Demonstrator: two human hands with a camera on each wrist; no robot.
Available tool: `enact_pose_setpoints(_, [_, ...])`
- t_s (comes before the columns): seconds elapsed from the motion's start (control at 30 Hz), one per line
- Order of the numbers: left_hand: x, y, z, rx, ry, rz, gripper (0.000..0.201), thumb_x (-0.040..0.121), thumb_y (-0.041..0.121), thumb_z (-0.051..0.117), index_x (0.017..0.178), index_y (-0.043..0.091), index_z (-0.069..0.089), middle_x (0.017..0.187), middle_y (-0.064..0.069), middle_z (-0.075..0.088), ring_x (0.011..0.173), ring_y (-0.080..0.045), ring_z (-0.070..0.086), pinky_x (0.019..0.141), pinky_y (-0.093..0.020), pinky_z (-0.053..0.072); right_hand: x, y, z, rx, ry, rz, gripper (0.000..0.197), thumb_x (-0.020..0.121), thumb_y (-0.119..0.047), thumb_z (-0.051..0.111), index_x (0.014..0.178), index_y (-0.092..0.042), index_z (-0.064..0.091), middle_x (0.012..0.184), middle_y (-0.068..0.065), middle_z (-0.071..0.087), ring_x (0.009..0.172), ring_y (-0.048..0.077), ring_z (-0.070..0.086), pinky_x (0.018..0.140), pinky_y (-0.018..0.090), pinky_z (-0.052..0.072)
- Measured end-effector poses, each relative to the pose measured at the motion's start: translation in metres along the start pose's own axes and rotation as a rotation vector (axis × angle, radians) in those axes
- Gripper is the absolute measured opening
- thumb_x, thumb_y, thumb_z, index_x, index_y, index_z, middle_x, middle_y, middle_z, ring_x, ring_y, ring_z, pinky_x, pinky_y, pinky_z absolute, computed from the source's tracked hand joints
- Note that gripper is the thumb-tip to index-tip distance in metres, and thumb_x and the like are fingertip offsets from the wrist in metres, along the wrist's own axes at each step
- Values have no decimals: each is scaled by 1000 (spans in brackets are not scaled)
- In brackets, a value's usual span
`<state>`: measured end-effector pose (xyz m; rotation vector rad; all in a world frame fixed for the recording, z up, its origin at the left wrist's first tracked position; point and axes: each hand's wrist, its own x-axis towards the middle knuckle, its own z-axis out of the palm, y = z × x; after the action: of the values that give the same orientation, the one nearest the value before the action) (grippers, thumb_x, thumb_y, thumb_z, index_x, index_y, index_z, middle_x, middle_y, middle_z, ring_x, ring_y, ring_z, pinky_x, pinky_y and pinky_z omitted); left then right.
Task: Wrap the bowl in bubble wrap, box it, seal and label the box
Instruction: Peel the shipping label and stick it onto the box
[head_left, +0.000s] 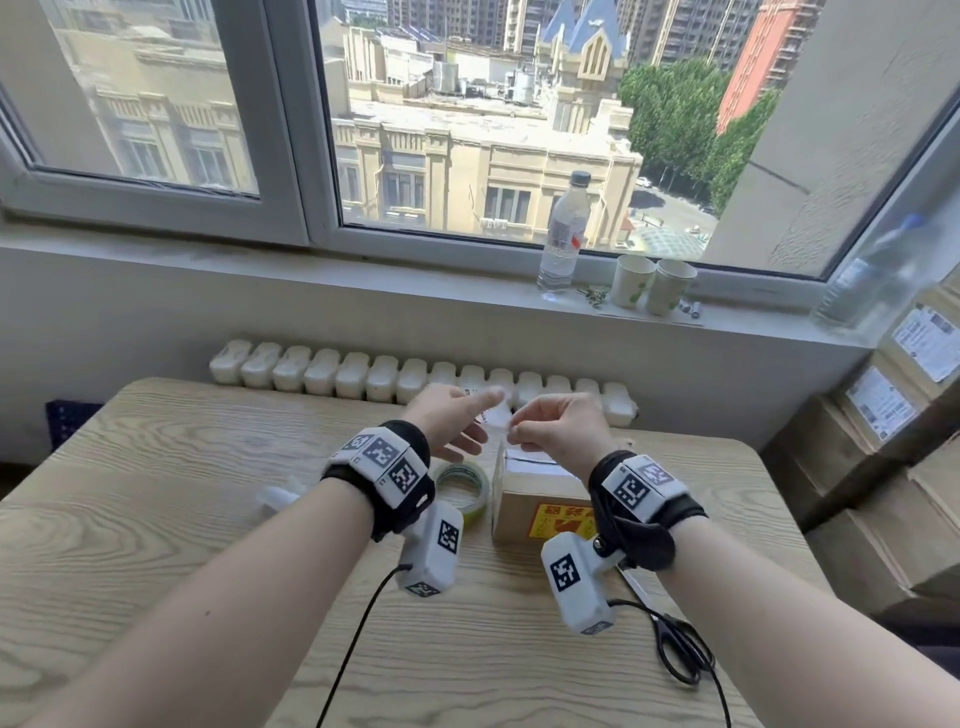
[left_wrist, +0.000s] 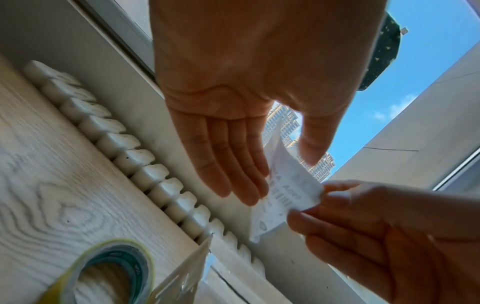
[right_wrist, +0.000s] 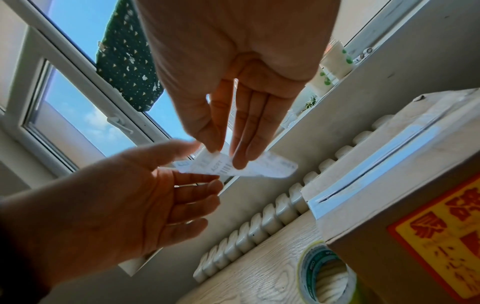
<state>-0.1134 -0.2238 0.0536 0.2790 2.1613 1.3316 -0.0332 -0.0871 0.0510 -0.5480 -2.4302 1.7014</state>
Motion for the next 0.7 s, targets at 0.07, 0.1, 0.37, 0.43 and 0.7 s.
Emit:
enact_pose_setpoints(0.07, [2,1,5,34,23,17,17,90,26,59,94,9,59,84,-6,69,72,-17,67,67,-30,55,-1,3,-4,-25,-11,3,17,73,3,70,64,-11,71,70,9,69,70,17,63,76,34,57])
enact_pose_setpoints(0.1, [3,1,6,37,31,29,12,90,17,57,97,8,59,84,-7,69,71,-16,66,67,-29,54,-1,4,-7,-21,-17,6,17,74,2,70,65,-12,71,70,8,70,70,17,63,74,32,57])
enact_pose_setpoints(0.37, [3,1,16,103,10,103,9,89,8,59,97,4,60,83,-6,67,65,-14,62,64,-27,53,3,26,-42,-152,305,53,24,80,-21,72,104,-16,70,97,-1,71,87,12,65,84,30,54])
enact_pose_setpoints(0.43, [2,1,19,127,-35,115,14,87,8,62,100,4,61,86,-6,68,71,-16,64,72,-32,56,5,30,-52,-208,277,116,40,79,-28,75,116,-16,65,103,-3,65,95,13,60,87,28,47])
enact_pose_setpoints(0.7, [12,1,41,57,32,76,43,76,-7,71,109,9,49,101,-12,67,80,-21,67,65,-28,57,9,54,-77,-101,146,185,11,78,-11,76,69,-9,69,74,6,70,63,14,58,77,35,54])
